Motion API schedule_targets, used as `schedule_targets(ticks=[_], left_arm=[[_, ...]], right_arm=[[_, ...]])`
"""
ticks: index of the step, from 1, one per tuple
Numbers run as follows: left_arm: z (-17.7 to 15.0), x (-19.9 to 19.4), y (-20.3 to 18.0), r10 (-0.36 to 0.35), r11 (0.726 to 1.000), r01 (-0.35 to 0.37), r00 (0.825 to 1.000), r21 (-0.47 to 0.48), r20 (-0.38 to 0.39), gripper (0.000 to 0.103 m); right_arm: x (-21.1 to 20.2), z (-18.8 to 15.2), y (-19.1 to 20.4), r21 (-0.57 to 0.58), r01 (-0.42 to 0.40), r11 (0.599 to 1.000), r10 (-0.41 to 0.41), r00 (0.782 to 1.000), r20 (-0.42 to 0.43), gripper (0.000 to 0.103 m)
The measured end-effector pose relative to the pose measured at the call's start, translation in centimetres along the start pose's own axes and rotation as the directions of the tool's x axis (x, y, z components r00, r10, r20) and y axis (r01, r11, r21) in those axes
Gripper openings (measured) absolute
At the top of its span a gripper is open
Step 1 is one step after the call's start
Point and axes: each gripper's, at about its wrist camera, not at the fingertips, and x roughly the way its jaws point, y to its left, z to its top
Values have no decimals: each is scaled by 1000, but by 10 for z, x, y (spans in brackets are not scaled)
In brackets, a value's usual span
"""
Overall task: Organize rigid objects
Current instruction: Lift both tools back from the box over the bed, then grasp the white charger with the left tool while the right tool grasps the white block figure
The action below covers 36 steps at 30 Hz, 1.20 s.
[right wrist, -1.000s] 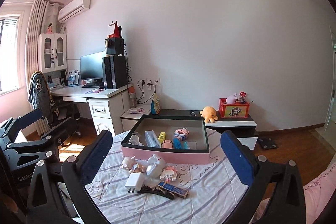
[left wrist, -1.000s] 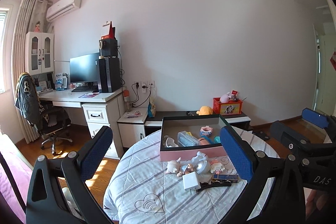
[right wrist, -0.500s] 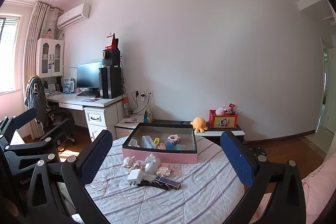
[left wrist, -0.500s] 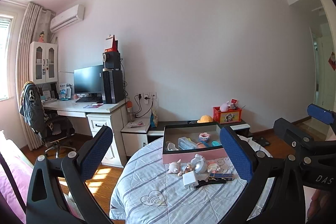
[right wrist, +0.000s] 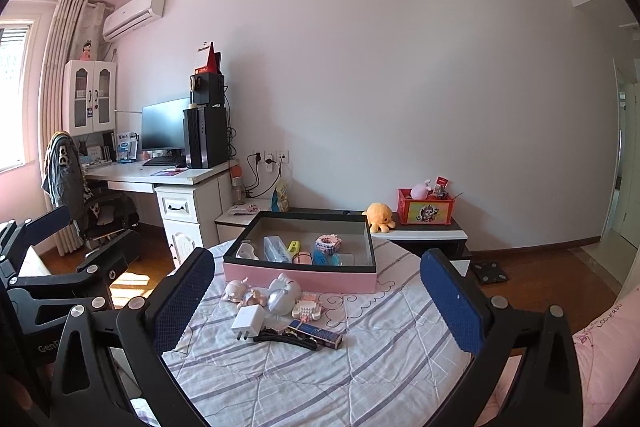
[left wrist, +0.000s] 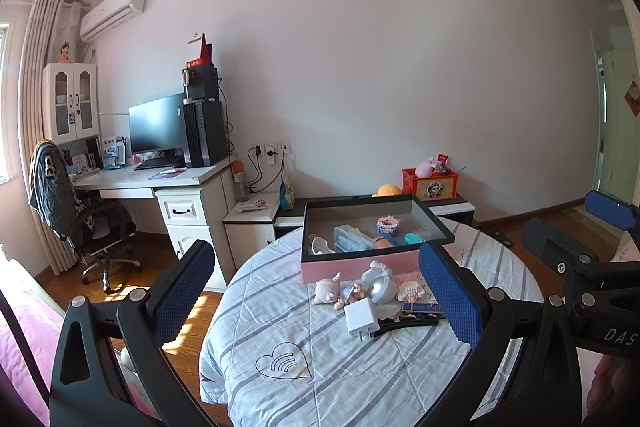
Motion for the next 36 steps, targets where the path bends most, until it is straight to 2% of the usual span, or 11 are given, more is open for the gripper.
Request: schedule_targets(ticks=[3,6,13,20,23,26,27,29,31,32,36], left_arm=[[-12,27,-4,-28,1000,28,997,-5,-73,103],[-29,59,-10,-53,999,52,985,-11,-163,103],[-68,134,-21,-101,994,83,930,-66,-353,103],[-92,188,-24,-115,991,69,882,-116,-457,102],[-100,209,-26,-119,990,61,857,-130,-501,95],[-108,228,-29,-125,989,58,826,-137,-550,80],[-111,233,-30,-126,989,60,818,-135,-562,80],[-113,238,-31,-135,988,67,817,-141,-561,77],[-112,240,-32,-150,987,87,813,-138,-562,44],[-112,241,-33,-143,988,89,813,-123,-564,41],[-110,235,-26,-140,989,92,823,-114,-551,41]], right_arm=[[20,-11,-7,13,1,1000,-1,999,-45,103],[45,-26,-15,24,9,1000,-7,994,-108,103],[109,-64,-33,47,28,999,-15,967,-252,103],[160,-88,-43,60,22,998,-1,941,-338,103],[176,-94,-46,65,22,998,3,931,-365,103],[189,-98,-48,65,20,998,7,921,-390,103],[192,-100,-49,66,19,998,9,917,-399,103],[198,-102,-49,75,0,997,32,906,-421,103],[203,-103,-47,68,-9,998,38,897,-440,103],[205,-103,-45,62,-16,998,42,894,-447,103],[214,-97,-36,35,-23,999,36,891,-453,103]])
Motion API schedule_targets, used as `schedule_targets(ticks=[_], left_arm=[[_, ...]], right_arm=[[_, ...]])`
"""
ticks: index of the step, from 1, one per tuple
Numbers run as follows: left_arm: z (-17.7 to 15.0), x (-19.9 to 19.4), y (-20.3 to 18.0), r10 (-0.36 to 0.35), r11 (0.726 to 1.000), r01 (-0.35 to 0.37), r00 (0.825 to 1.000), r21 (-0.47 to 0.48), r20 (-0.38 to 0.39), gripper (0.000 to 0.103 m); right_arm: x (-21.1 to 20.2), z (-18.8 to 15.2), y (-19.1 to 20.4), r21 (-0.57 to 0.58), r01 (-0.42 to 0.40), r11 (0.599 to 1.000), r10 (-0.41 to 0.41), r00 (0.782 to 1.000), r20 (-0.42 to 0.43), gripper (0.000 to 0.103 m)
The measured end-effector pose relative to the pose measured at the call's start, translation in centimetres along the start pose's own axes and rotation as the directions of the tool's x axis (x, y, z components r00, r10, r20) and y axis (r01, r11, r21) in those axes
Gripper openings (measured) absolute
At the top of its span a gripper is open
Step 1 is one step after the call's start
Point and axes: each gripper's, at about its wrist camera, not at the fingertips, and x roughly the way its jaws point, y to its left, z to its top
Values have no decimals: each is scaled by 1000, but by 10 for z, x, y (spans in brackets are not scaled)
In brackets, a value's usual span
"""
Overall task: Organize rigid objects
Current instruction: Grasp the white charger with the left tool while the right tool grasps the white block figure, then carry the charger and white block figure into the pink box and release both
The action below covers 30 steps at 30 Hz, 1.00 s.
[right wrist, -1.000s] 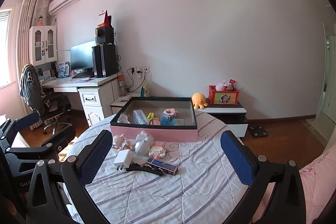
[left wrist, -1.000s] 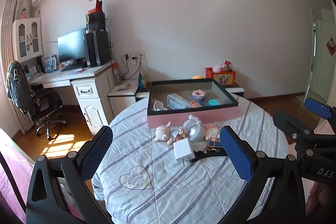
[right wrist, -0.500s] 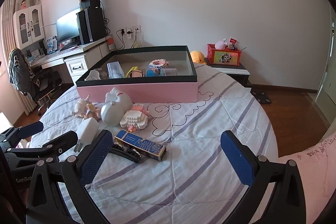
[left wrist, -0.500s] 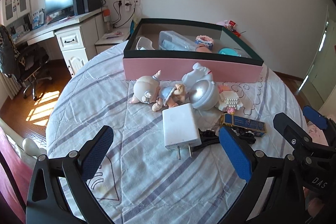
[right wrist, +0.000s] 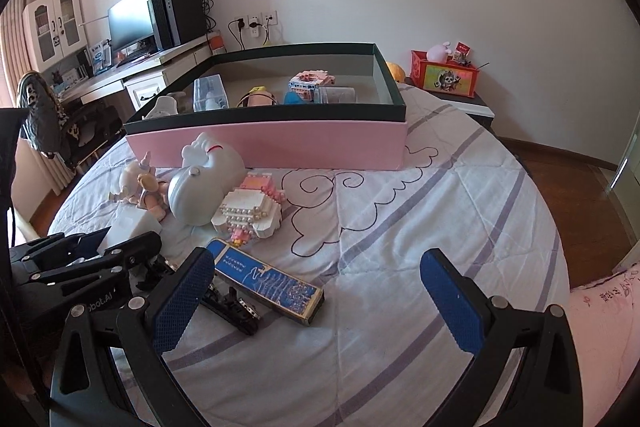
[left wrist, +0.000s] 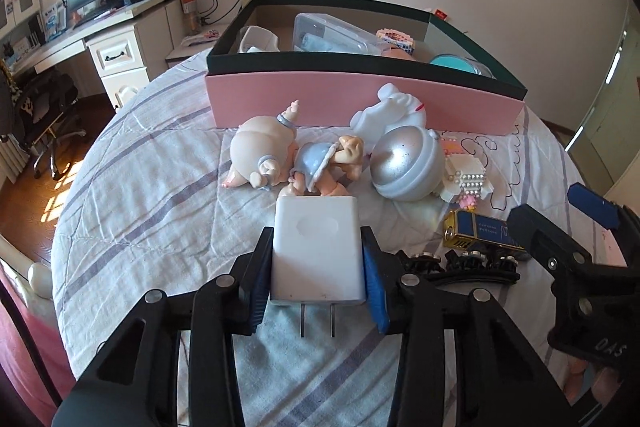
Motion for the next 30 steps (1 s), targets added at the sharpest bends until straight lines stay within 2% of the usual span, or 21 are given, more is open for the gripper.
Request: schedule_targets(ticks=[3,8,10,12,13,14,15,16,17,18,23,27,30], left_arm=[[-3,-8,9,23,1000,-23,1000,4,13,41],[-5,-13,26,55,998,-55,998,-3,17,41],[-5,-12,30,56,998,-56,998,-7,16,41],[-4,-12,32,60,998,-60,998,-1,17,41],[-4,-10,32,61,998,-61,998,0,14,41],[-4,-10,33,61,998,-61,998,-2,12,41],[-3,-10,33,60,998,-60,998,-2,13,41],[-3,-10,32,61,998,-61,998,0,14,41],[-3,-10,32,64,998,-64,998,1,17,41],[-4,-11,31,66,998,-66,998,5,20,41],[-5,-27,29,61,998,-61,996,-7,64,41],[-5,-58,22,54,999,-54,989,-8,135,41],[-6,-90,16,44,999,-43,977,-10,208,41]], right_arm=[[13,9,10,-28,1,1000,-2,1000,-26,103],[46,19,27,-72,-10,997,1,992,-124,103],[58,23,27,-56,-18,998,9,988,-157,102],[64,26,28,-64,-20,998,9,986,-168,97],[68,26,29,-73,-16,997,2,984,-179,90],[71,28,28,-71,-17,997,3,982,-188,89],[70,29,27,-70,-27,997,14,984,-180,83],[70,31,26,-73,-41,996,27,984,-176,69],[69,31,26,-78,-40,996,26,985,-173,62],[66,31,24,-79,-50,996,36,986,-164,45],[45,21,17,-50,-89,995,82,988,-130,45],[0,18,16,-32,-110,993,110,994,-11,45],[-40,18,20,-32,-128,991,130,987,94,45]])
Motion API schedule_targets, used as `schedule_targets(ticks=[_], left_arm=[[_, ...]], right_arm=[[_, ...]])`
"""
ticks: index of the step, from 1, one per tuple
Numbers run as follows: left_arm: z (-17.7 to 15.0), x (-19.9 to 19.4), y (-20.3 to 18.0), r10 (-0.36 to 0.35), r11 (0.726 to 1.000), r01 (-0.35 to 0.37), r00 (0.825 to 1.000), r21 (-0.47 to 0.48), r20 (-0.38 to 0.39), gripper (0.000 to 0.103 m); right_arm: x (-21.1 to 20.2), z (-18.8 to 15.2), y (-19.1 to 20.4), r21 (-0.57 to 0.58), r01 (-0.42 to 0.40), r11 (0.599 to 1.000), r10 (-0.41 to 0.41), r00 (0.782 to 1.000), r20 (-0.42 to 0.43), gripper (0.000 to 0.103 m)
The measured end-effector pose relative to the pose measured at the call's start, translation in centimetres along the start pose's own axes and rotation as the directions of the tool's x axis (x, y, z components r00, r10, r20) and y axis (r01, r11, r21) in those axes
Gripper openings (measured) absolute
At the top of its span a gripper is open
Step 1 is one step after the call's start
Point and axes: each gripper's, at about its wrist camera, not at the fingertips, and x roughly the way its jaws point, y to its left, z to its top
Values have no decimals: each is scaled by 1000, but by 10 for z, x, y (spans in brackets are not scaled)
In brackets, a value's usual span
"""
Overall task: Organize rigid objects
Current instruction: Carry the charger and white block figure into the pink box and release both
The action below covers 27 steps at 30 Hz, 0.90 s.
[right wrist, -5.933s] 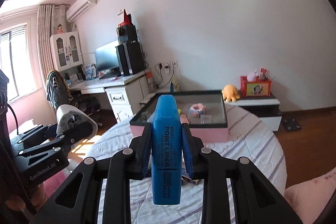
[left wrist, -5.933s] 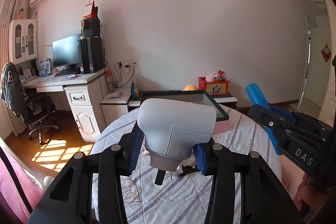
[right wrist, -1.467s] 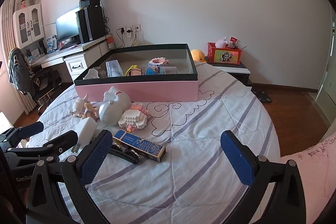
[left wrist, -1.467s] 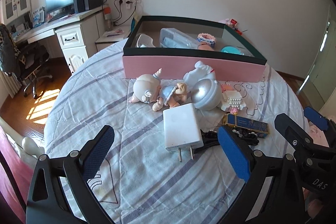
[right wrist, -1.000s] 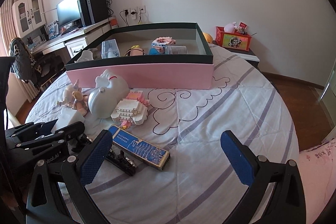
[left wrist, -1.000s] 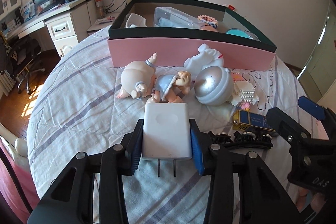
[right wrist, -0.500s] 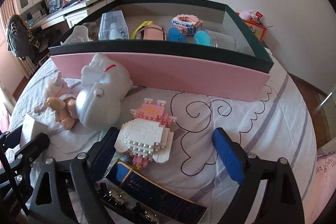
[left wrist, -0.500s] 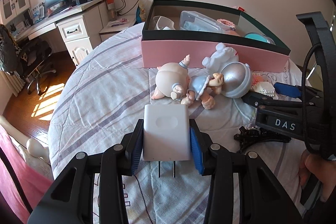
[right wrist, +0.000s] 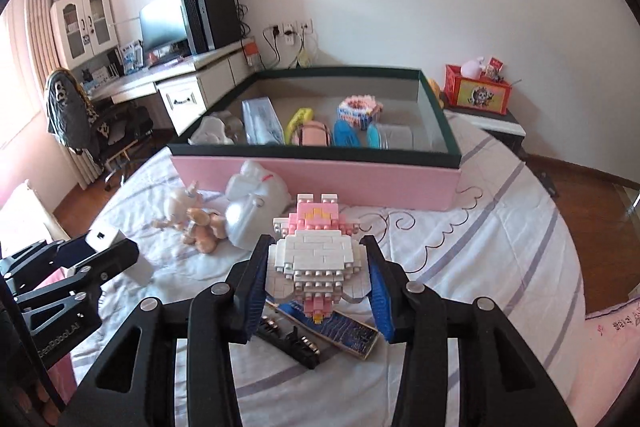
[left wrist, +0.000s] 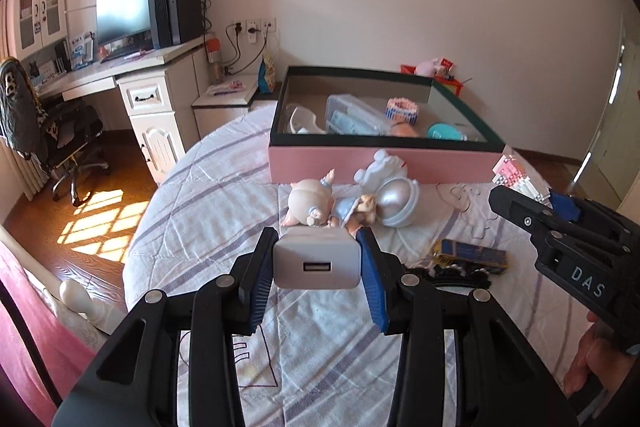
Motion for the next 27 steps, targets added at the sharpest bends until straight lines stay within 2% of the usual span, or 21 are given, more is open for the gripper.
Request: schedule_targets(ticks=[3,7,14,22,27], left_arm=[[5,-37,-8,-1,1000,0,997,9,84,41],[7,-83,-20,-3,999,-4,983,37,184,41],[3,-147,-35,-14,996,-13,952,84,306,41],[-2,-197,-39,1,995,-41,917,90,399,41],[-4,-212,-40,8,994,-53,907,95,421,41]], right_arm=[[-38,1,13,-8,-5,1000,6,995,95,45],[-80,3,30,-26,-32,999,36,981,191,45],[-135,3,53,-74,1,997,21,958,287,45],[-185,0,69,-97,28,995,10,927,374,45],[-198,-2,75,-102,33,994,10,918,395,45]])
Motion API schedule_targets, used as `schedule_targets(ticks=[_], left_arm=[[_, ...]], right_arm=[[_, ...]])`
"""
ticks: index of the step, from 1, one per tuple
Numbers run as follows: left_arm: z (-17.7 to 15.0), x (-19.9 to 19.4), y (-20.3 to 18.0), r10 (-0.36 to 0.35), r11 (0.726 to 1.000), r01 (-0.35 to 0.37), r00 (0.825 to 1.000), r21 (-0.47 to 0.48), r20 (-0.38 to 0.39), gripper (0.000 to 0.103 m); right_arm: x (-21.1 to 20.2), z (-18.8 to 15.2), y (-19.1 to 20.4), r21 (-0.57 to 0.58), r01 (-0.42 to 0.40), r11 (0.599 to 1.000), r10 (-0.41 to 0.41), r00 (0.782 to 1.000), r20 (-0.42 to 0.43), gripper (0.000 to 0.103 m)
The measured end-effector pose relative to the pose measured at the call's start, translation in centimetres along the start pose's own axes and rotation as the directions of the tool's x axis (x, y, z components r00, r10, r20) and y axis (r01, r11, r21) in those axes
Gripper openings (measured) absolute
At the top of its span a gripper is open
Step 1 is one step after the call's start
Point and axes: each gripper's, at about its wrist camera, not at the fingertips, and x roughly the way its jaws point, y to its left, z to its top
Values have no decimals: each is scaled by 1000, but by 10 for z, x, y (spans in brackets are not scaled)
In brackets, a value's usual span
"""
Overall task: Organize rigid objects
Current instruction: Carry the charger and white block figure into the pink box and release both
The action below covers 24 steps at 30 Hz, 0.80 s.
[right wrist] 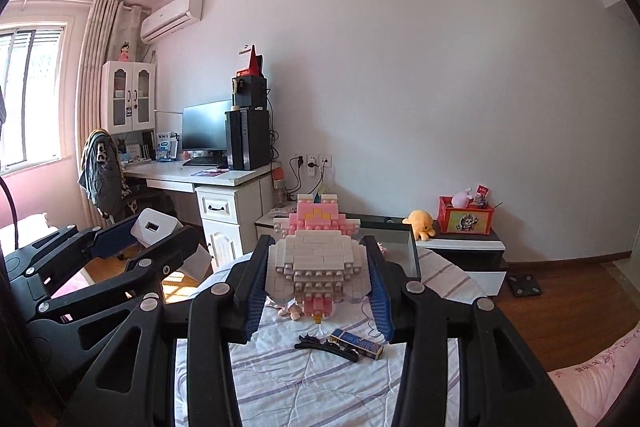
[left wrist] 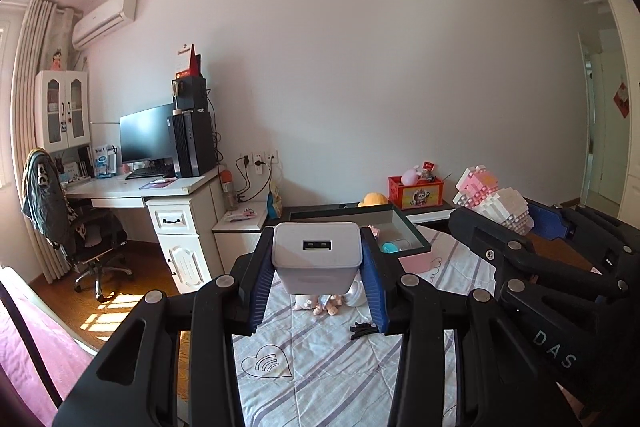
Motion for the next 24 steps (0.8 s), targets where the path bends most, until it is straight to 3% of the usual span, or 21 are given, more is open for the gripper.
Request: schedule_targets(ticks=[12,18,24], left_arm=[[1,0,2,-6,1000,6,1000,-5,-1,41],[12,40,-1,-24,1000,25,999,6,-25,41],[28,117,-3,-31,999,34,997,40,-66,41]], right_arm=[[9,1,-9,-8,1,1000,-1,1000,-4,45],[35,6,-15,-13,1,1000,-1,1000,-20,45],[90,19,-33,-32,2,999,-4,999,-50,45]])
